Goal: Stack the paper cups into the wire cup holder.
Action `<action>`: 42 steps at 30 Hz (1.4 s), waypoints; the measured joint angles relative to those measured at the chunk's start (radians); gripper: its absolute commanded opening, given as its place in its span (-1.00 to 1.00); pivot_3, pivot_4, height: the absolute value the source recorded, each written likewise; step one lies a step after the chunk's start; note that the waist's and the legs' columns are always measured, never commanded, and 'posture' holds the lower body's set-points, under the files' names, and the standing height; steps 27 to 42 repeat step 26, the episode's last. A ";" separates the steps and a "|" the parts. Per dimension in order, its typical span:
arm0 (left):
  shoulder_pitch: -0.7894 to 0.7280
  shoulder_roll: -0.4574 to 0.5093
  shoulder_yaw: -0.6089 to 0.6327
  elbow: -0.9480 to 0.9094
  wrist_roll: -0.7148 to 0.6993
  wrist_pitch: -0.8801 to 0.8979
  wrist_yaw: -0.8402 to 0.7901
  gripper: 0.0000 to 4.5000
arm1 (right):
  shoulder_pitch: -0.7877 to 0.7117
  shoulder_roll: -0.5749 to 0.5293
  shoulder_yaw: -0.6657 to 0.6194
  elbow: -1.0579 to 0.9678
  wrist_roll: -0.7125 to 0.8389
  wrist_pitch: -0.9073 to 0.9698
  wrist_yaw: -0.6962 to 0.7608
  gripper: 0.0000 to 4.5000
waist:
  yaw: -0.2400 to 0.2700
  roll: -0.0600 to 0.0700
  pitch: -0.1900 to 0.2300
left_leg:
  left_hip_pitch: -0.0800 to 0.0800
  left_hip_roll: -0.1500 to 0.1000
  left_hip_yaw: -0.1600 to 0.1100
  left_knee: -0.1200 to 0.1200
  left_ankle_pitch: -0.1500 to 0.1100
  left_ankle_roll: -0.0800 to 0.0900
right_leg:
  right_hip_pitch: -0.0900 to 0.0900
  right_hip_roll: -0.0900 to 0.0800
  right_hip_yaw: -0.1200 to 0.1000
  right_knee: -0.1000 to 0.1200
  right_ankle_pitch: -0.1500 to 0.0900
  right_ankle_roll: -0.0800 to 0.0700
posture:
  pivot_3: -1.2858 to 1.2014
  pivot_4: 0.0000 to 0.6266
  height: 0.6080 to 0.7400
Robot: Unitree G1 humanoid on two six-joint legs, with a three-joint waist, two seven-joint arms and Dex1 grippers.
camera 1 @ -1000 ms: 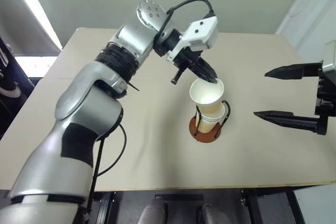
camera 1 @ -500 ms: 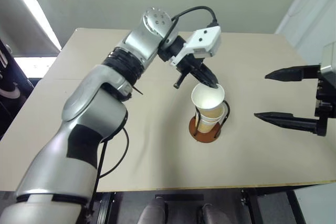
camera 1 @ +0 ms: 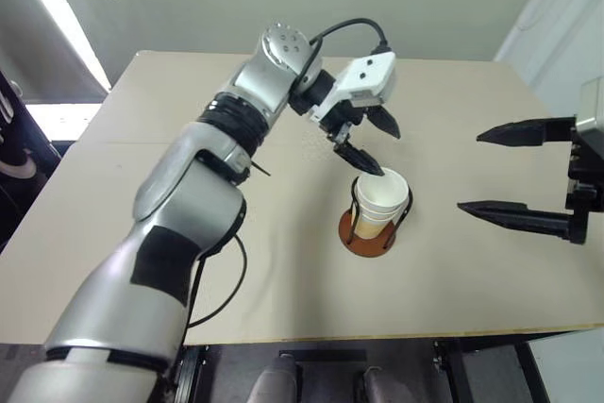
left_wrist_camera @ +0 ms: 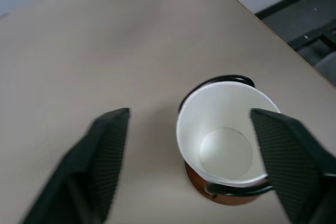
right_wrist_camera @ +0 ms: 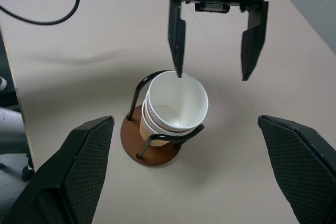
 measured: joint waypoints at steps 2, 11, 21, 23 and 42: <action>0.000 -0.008 0.051 0.005 0.021 0.002 0.002 0.97 | 0.000 0.000 0.011 0.007 -0.004 -0.009 0.000 1.00 | 0.000 0.000 0.000 | 0.000 0.000 0.000 0.000 0.000 0.000 | 0.000 0.000 0.000 0.000 0.000 0.000 | 0.03 -0.52 1.00; 0.171 0.147 0.310 -0.172 0.016 0.194 0.045 0.97 | 0.036 0.091 0.108 0.074 -0.065 -0.053 -0.052 1.00 | -0.013 0.005 0.000 | 0.003 0.001 0.004 0.004 0.000 0.000 | -0.001 0.002 0.003 0.006 -0.001 0.001 | 0.03 -0.52 1.00; 0.602 0.295 0.579 -0.620 -0.036 0.495 0.386 0.97 | 0.014 0.353 0.281 0.389 -0.284 -0.195 -0.157 1.00 | -0.019 0.004 -0.001 | 0.011 -0.001 0.004 0.008 0.000 0.000 | 0.002 0.002 -0.002 0.013 0.000 0.002 | 0.03 -0.52 1.00; 0.665 0.294 0.634 -0.655 -0.034 0.505 0.493 0.97 | 0.005 0.410 0.302 0.464 -0.340 -0.233 -0.186 1.00 | -0.020 0.004 -0.001 | 0.014 -0.001 0.004 0.007 0.001 0.000 | 0.004 0.002 -0.001 0.013 0.001 0.001 | 0.03 -0.52 1.00; 0.752 0.290 0.716 -0.665 -0.020 0.491 0.670 0.97 | -0.007 0.492 0.325 0.584 -0.435 -0.312 -0.242 1.00 | -0.025 0.004 -0.001 | 0.021 0.000 0.004 0.005 0.001 0.000 | 0.007 0.002 -0.001 0.012 0.001 0.000 | 0.03 -0.52 1.00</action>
